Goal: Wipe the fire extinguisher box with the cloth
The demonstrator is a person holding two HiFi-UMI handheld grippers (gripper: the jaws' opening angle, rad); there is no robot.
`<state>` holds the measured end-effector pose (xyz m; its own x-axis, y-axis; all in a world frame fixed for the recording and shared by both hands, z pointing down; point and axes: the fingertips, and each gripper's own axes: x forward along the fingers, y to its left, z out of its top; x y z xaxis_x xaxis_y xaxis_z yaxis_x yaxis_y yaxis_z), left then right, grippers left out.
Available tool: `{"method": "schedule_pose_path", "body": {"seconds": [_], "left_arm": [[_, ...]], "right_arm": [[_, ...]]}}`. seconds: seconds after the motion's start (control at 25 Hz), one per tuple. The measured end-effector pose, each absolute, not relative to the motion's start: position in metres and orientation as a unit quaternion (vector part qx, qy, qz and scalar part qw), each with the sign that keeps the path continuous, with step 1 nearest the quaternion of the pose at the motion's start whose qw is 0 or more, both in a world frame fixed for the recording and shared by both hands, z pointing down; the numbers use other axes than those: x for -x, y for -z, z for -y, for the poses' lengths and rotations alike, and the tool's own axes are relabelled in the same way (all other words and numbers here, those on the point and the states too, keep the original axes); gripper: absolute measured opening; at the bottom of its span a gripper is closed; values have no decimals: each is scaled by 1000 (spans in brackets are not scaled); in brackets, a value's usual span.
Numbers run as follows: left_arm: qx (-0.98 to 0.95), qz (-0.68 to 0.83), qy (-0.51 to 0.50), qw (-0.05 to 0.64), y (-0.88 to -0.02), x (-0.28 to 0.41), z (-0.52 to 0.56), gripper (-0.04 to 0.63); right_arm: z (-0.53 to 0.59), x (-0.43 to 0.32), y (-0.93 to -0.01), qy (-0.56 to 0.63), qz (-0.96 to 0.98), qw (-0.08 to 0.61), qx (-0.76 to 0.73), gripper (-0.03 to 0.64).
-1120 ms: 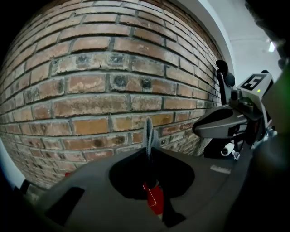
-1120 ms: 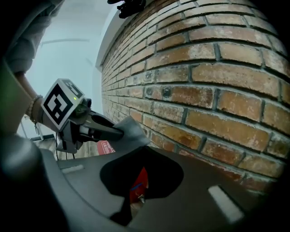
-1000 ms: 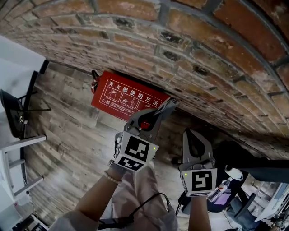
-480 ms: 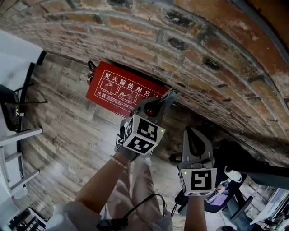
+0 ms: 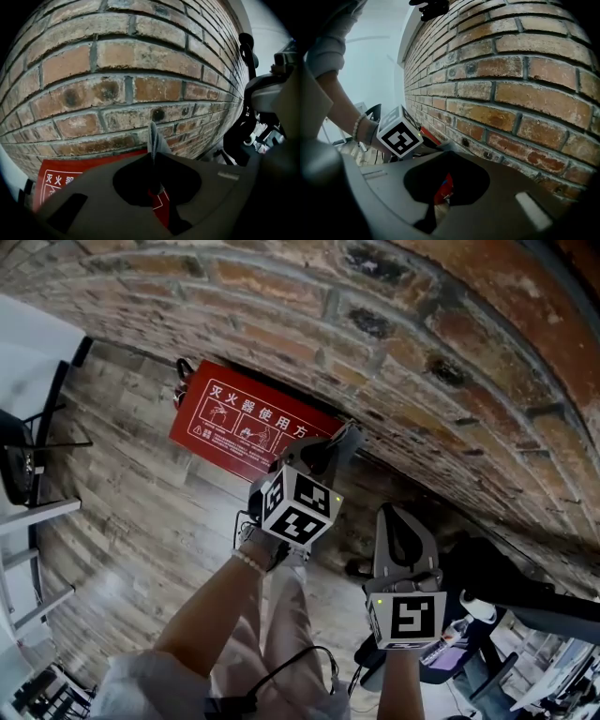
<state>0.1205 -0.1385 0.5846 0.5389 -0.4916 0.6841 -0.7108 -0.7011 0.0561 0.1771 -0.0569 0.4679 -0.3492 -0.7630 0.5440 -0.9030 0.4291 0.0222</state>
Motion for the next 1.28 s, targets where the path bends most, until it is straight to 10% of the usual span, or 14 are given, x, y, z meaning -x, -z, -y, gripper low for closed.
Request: {"method": "schedule_pose_path", "body": {"seconds": [1.28], "left_arm": [[-839, 362, -366, 174, -618, -92, 145, 12]], "right_arm": [[53, -153, -481, -154, 808, 263, -504, 9]]}}
